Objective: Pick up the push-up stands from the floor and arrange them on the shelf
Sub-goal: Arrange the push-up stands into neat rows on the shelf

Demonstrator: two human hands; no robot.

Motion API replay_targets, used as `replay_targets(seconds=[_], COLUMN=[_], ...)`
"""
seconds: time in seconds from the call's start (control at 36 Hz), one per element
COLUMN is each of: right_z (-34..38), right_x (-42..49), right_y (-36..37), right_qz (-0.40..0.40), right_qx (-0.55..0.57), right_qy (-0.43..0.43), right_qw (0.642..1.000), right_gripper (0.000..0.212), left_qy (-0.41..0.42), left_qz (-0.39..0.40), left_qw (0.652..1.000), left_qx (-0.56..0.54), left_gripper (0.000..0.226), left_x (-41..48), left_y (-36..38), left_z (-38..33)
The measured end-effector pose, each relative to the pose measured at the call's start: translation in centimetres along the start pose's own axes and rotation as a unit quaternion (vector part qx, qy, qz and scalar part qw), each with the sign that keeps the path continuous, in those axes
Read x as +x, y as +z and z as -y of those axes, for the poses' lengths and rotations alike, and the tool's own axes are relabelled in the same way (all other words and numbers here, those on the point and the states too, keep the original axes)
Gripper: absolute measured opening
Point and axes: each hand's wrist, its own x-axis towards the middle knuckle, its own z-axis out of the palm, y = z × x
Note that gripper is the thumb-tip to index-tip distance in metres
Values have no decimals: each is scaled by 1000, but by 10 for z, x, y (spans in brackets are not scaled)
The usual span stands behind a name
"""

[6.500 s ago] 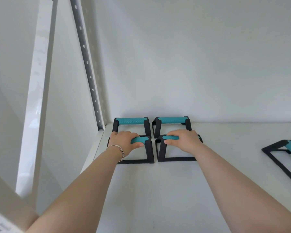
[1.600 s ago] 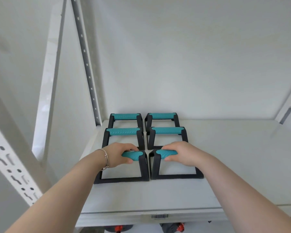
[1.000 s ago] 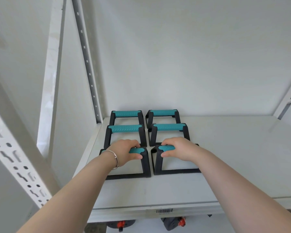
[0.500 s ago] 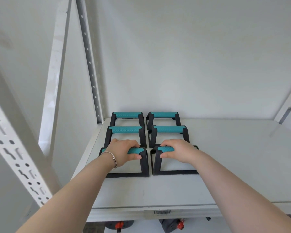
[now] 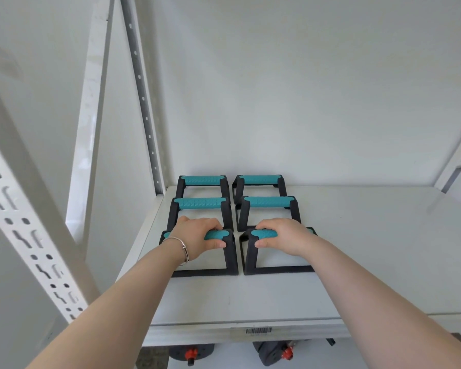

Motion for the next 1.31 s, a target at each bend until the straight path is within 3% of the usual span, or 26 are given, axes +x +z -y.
replay_targets(seconds=[0.42,1.31], right_z=[2,-2], right_x=[6,5], right_y=[0,2], right_qz=[-2,-1], right_qx=[-14,-4], right_qy=[-14,-14], right_qw=[1000,1000], right_gripper=[39,46], left_qy=[9,18], left_qz=[-11,-12], left_qw=[1000,1000], left_qx=[4,9], left_gripper=[39,39], left_x=[0,1], left_y=[1,3], left_z=[2,5])
